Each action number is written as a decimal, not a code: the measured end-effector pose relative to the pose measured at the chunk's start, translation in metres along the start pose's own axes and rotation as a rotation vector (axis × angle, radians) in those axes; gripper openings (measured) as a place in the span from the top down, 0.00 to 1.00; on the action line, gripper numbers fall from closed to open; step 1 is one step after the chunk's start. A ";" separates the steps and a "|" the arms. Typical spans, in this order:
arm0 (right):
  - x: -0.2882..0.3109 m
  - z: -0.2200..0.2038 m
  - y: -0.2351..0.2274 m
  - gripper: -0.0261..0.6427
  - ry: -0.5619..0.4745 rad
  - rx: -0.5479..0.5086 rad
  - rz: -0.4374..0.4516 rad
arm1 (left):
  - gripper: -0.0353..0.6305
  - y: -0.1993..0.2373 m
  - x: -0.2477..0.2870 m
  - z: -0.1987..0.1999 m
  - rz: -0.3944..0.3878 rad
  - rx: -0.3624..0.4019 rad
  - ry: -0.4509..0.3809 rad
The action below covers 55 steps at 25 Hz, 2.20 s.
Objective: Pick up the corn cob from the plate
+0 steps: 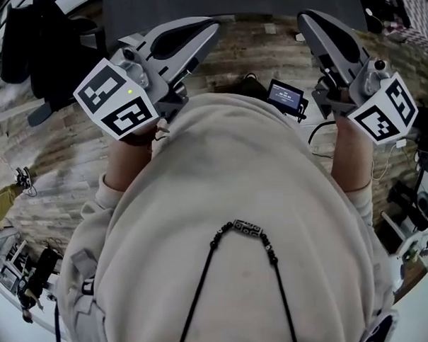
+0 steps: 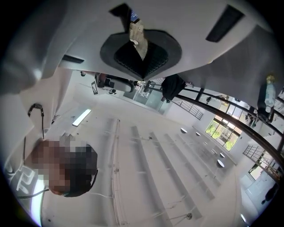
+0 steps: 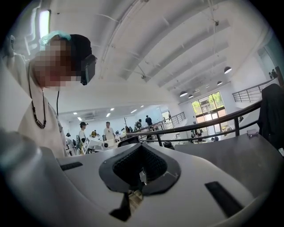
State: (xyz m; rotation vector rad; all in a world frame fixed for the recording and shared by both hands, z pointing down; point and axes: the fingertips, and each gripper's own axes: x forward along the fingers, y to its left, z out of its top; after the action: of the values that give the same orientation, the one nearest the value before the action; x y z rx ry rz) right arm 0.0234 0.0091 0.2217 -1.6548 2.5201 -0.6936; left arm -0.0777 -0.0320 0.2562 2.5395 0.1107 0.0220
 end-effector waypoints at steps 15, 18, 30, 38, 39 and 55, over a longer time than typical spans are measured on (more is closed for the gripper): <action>-0.040 -0.018 0.078 0.94 0.001 -0.064 0.129 | 0.94 -0.100 -0.062 -0.032 0.115 0.128 -0.077; -0.027 -0.010 0.040 0.94 0.026 -0.043 0.141 | 0.94 -0.072 -0.036 -0.028 0.160 0.094 -0.078; -0.024 0.003 -0.098 0.94 0.052 0.051 0.208 | 0.94 -0.018 0.088 -0.022 0.222 0.045 -0.012; -0.018 0.014 -0.129 0.94 0.013 0.098 0.243 | 0.94 -0.026 0.113 -0.018 0.252 -0.036 0.014; -0.019 0.013 -0.130 0.94 0.015 0.100 0.247 | 0.94 -0.028 0.115 -0.019 0.254 -0.039 0.022; -0.050 0.054 -0.125 0.94 -0.095 0.076 0.159 | 0.94 -0.034 0.133 0.024 0.137 0.061 0.047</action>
State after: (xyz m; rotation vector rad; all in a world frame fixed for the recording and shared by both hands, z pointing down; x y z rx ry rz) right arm 0.1673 -0.0062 0.2126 -1.4096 2.4918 -0.6694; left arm 0.0534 -0.0061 0.2163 2.6041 -0.0445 0.1338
